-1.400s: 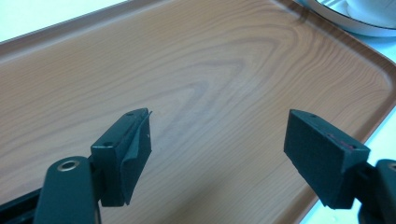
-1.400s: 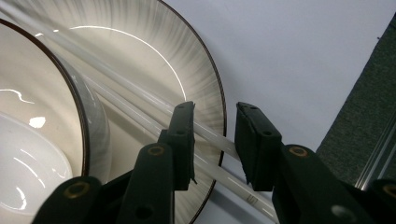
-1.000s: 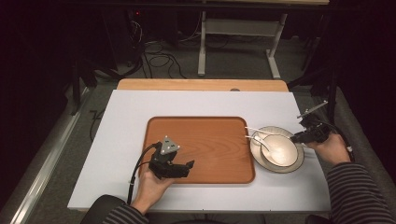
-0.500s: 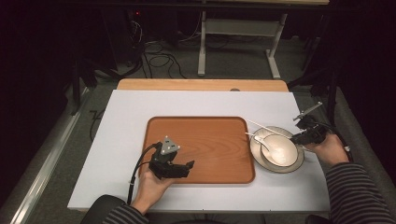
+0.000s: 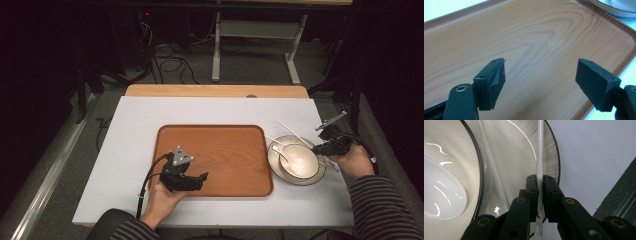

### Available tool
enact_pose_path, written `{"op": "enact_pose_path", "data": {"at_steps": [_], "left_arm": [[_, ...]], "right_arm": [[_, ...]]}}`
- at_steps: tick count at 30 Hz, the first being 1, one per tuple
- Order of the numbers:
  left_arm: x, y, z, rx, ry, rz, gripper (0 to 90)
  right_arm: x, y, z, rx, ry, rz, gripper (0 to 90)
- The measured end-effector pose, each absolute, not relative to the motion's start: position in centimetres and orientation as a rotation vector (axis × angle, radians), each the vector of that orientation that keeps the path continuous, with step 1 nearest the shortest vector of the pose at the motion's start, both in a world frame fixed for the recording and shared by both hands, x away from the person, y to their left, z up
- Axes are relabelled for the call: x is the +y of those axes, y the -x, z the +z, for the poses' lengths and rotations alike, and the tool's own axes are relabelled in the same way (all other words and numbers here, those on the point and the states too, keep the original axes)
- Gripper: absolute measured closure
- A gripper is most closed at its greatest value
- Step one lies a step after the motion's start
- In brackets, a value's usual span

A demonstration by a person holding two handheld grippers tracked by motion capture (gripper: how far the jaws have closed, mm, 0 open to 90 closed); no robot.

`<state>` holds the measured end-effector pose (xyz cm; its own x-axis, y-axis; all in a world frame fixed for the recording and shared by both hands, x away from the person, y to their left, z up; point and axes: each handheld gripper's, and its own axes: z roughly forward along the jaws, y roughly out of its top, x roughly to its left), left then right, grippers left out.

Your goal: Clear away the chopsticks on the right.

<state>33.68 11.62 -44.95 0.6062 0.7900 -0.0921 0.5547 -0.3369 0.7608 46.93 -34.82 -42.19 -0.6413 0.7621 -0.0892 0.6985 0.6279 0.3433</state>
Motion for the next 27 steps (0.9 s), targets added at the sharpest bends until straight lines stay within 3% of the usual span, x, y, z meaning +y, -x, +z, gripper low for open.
{"op": "enact_pose_path", "data": {"at_steps": [11,27], "left_arm": [[11.6,-33.7,-44.9,1.049,-2.054,0.38,26.5],[11.0,-34.2,-44.9,1.013,-2.067,0.354,26.6]], "right_arm": [[-35.4,-46.1,-40.9,2.555,-1.186,0.491,86.2],[-37.6,-39.9,-36.2,2.384,-1.26,0.573,86.2]]}}
